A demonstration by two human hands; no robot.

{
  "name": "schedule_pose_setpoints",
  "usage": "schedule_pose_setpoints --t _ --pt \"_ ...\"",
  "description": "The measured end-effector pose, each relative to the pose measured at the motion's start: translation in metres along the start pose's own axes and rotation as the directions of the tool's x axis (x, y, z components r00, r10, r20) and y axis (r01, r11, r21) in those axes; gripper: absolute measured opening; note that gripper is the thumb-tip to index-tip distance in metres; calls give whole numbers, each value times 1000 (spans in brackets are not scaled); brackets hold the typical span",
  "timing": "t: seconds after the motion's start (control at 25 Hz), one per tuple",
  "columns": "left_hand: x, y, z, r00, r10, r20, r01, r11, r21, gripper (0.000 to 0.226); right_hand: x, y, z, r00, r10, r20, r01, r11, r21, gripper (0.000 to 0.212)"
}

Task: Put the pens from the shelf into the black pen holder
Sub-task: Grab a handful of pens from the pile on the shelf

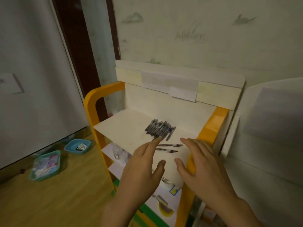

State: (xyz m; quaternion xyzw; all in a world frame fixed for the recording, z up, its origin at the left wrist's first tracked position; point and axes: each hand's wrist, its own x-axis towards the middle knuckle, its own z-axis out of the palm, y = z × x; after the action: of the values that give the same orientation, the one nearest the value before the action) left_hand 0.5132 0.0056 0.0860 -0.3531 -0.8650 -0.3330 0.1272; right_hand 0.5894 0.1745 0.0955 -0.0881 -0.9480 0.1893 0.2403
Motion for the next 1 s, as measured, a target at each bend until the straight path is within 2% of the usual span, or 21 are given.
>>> schedule_pose_setpoints --t 0.12,0.24,0.48,0.72,1.0 --pt "31 -38 -14 1000 -15 1 15 1000 -4 62 37 -10 28 1000 -2 -26 1 999 -41 52" --pt "59 -76 -23 999 -33 36 33 999 3 64 74 -19 65 1000 16 0 -16 1000 -4 54" --pt "148 -154 -22 993 -35 111 28 997 69 67 157 -12 134 990 143 -3 -143 988 60 56" --pt "230 -209 24 972 -7 233 0 1000 31 66 218 15 180 959 283 -8 -283 959 18 57" --pt "296 -267 97 898 -13 440 32 999 -36 63 258 48 224 916 402 16 -396 909 -129 54"
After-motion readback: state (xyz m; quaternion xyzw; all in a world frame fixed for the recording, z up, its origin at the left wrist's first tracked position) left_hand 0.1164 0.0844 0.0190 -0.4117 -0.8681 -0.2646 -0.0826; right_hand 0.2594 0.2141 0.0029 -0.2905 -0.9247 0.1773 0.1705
